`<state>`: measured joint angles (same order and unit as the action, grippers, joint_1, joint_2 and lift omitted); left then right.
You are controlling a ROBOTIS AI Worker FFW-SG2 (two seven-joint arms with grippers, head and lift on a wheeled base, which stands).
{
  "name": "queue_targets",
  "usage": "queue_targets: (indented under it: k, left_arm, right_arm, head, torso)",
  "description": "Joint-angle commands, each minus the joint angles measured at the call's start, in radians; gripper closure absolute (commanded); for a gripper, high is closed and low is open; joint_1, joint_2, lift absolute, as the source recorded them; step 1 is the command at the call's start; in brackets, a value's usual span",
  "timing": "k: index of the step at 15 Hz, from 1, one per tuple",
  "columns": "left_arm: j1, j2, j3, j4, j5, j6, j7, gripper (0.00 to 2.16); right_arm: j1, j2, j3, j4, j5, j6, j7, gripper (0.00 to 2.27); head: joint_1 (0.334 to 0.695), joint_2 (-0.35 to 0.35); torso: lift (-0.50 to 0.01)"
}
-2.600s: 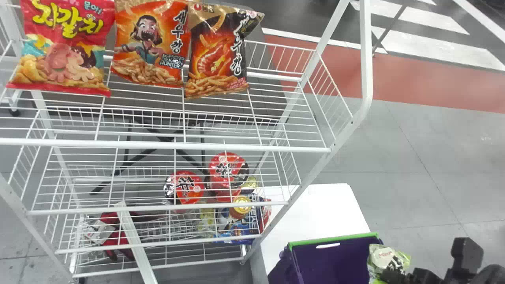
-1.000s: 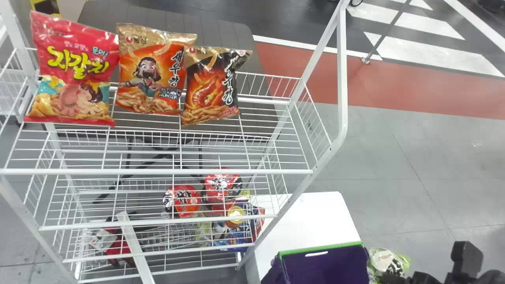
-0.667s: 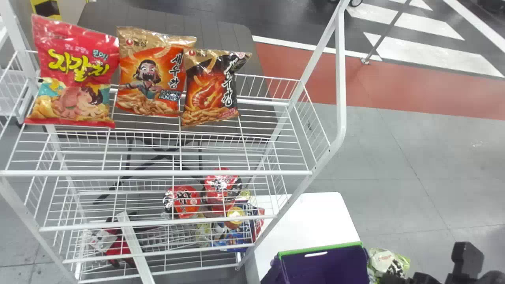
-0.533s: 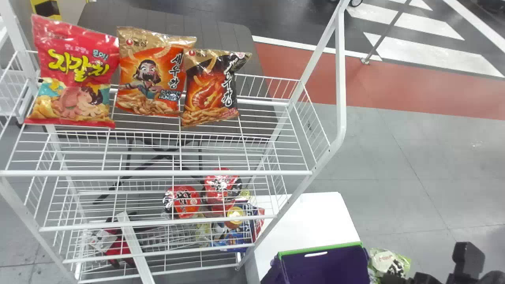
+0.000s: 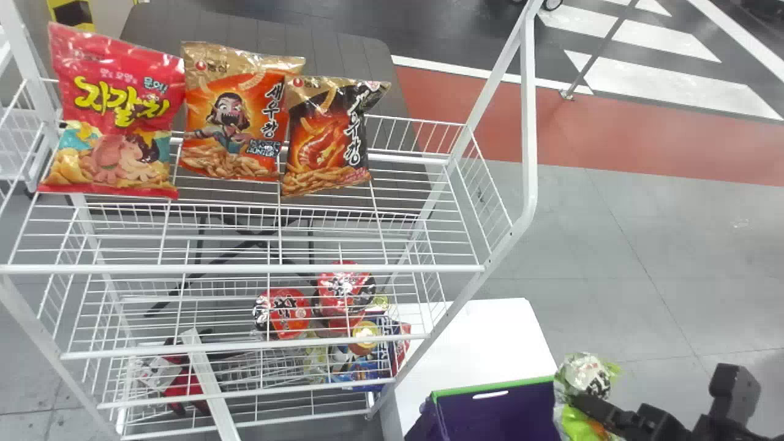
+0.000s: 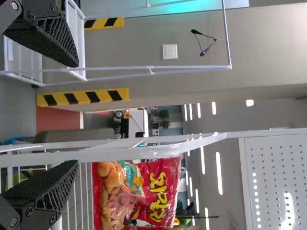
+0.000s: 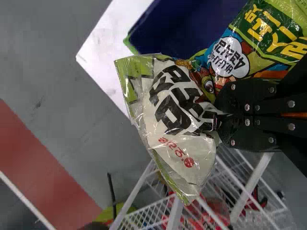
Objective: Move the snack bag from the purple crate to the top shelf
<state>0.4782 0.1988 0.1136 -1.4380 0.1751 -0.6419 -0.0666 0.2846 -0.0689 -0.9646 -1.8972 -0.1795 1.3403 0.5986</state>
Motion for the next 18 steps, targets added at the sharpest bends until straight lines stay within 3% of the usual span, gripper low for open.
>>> queue_targets:
  k: [1,6,11,15,18]
  left_arm:
    - [0.002,0.001,0.001,-0.001,0.0,0.0,0.001,0.1]
    - [0.003,0.001,0.003,-0.001,0.0,0.0,0.005,0.1]
    - [0.003,0.001,0.006,0.004,0.001,-0.003,0.007,0.1]
    - [0.003,0.002,0.006,0.007,0.004,-0.012,0.007,0.1]
    - [0.003,0.004,0.008,0.008,0.006,-0.018,0.007,0.1]
  right_arm:
    - [0.015,0.06,-0.003,-0.131,-0.058,0.046,0.007,1.94]
    - [0.031,0.07,0.0,-0.335,-0.219,0.061,0.033,1.94]
    - [0.05,0.07,0.053,-0.527,-0.36,0.23,0.03,1.94]
    - [0.05,0.07,0.178,-0.6,-0.37,0.227,0.0,1.94]
    - [0.03,0.07,0.291,-0.614,-0.344,0.095,-0.036,1.94]
  head:
    - [0.695,-0.304]
    - [0.695,-0.203]
    - [0.695,-0.096]
    - [0.695,0.016]
    - [0.695,0.07]
  torso:
    - [0.009]
    - [0.009]
    - [0.009]
    - [0.009]
    - [0.009]
